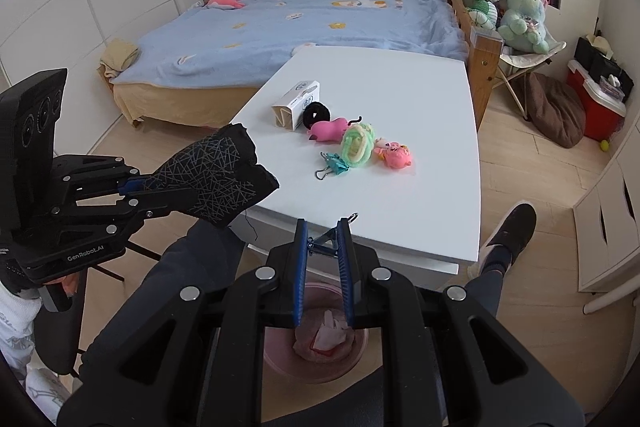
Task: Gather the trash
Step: 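Drop the black mesh cloth into the wastebasket while the right gripper grasps a blue binder clip, then release the blue binder clip into the wastebasket with the right gripper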
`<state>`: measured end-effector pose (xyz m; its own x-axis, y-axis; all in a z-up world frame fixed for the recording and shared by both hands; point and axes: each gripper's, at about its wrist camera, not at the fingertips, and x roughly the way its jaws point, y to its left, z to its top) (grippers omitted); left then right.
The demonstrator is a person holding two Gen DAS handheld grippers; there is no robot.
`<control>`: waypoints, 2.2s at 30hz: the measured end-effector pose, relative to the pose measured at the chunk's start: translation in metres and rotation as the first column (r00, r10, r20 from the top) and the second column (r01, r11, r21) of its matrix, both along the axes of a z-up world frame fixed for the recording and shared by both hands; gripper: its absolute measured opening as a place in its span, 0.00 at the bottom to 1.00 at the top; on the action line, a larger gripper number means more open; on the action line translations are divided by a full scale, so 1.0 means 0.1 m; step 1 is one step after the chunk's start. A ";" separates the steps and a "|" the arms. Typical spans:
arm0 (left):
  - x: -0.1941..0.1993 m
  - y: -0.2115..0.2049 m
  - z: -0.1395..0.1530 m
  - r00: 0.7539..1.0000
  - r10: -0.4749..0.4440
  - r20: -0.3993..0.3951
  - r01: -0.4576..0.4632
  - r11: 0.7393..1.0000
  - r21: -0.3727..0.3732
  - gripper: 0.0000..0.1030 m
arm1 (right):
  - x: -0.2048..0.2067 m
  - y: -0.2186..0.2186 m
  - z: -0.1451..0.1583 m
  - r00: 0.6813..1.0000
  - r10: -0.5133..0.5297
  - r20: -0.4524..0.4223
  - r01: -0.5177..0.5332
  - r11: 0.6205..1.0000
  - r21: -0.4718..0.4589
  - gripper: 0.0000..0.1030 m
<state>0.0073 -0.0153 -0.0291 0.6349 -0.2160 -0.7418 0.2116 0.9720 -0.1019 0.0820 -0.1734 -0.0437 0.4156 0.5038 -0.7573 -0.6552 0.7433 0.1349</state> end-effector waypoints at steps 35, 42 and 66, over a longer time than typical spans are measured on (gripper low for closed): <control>-0.21 -0.16 -0.29 0.999 -0.017 -0.051 0.014 0.999 -0.041 0.93 | -0.28 -0.14 -0.12 0.999 -0.001 -0.036 0.003 0.999 0.038 0.14; -0.26 -0.01 -0.19 0.999 0.031 -0.016 -0.033 0.997 -0.071 0.93 | -0.32 -0.09 -0.14 0.999 0.026 -0.040 -0.025 0.999 0.028 0.14; -0.36 0.34 -0.07 0.993 0.113 0.021 -0.111 0.990 -0.083 0.93 | -0.46 0.22 -0.21 0.988 0.140 -0.066 -0.140 0.990 0.009 0.16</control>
<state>-0.0290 0.0182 -0.0358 0.6773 -0.2019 -0.7074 0.1057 0.9783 -0.1780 0.0365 -0.1510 -0.0645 0.2899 0.5565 -0.7786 -0.7424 0.6442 0.1840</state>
